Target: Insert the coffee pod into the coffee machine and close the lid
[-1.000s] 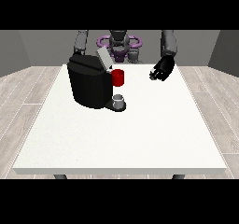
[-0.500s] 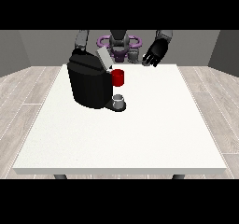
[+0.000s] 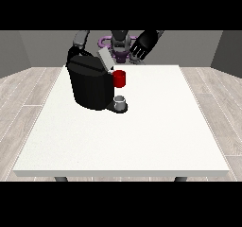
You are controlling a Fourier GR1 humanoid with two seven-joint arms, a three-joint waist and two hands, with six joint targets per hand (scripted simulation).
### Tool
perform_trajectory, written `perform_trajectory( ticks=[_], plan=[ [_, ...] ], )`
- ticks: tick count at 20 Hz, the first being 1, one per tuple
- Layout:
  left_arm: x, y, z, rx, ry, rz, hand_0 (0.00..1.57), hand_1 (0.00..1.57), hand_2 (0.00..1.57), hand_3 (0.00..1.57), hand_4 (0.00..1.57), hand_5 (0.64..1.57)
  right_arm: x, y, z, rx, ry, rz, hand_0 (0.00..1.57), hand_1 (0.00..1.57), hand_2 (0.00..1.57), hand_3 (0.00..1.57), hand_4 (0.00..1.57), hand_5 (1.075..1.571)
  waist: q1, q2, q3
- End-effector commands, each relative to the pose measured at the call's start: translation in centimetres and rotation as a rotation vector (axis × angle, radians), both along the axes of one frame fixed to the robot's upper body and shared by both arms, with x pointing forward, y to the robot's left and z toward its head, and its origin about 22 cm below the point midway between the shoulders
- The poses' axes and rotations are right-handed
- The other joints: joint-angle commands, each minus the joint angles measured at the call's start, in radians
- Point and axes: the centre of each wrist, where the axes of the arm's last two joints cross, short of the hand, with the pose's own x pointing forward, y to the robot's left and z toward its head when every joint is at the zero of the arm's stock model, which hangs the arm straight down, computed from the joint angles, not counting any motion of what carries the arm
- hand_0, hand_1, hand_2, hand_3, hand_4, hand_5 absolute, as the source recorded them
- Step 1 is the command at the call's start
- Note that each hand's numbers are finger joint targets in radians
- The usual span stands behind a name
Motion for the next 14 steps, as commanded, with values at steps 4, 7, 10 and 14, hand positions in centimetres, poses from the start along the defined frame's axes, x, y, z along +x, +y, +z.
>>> perform_trajectory(
  ticks=[4, 7, 10, 14],
  plan=[
    [0.7, -1.5, 5.1, -0.045, -0.047, -0.004, 1.22, 1.22, 1.27, 1.26, 0.47, 1.571, 0.9, -0.7, 1.2, -0.016, -0.073, -0.031, 0.0, 0.0, 0.0, 0.0, 0.0, 1.571, -0.029, 0.053, 0.0001],
    [0.9, 0.1, 7.1, -0.01, -0.092, 0.061, 1.2, 1.2, 1.27, 1.26, 0.49, 1.571, 2.1, -0.1, 4.2, 0.004, -0.096, 0.01, 0.0, 0.0, 0.0, 0.0, 0.27, 1.571, -0.071, 0.085, -0.0001],
    [1.0, -1.8, 7.5, -0.022, -0.134, 0.04, 1.22, 1.22, 1.29, 1.24, 0.48, 1.571, 2.7, 0.1, 4.3, 0.01, -0.139, -0.028, 0.0, 0.0, 0.0, 0.0, 0.19, 1.571, -0.06, 0.143, 0.0001],
    [1.0, -0.2, 11.3, -0.02, -0.168, 0.063, 1.29, 1.29, 1.32, 1.26, 0.48, 1.571, 3.7, -0.2, 6.2, -0.013, -0.169, 0.011, 0.0, 0.0, 0.0, 0.0, 0.0, 1.571, -0.102, 0.207, 0.0001]
  ],
)
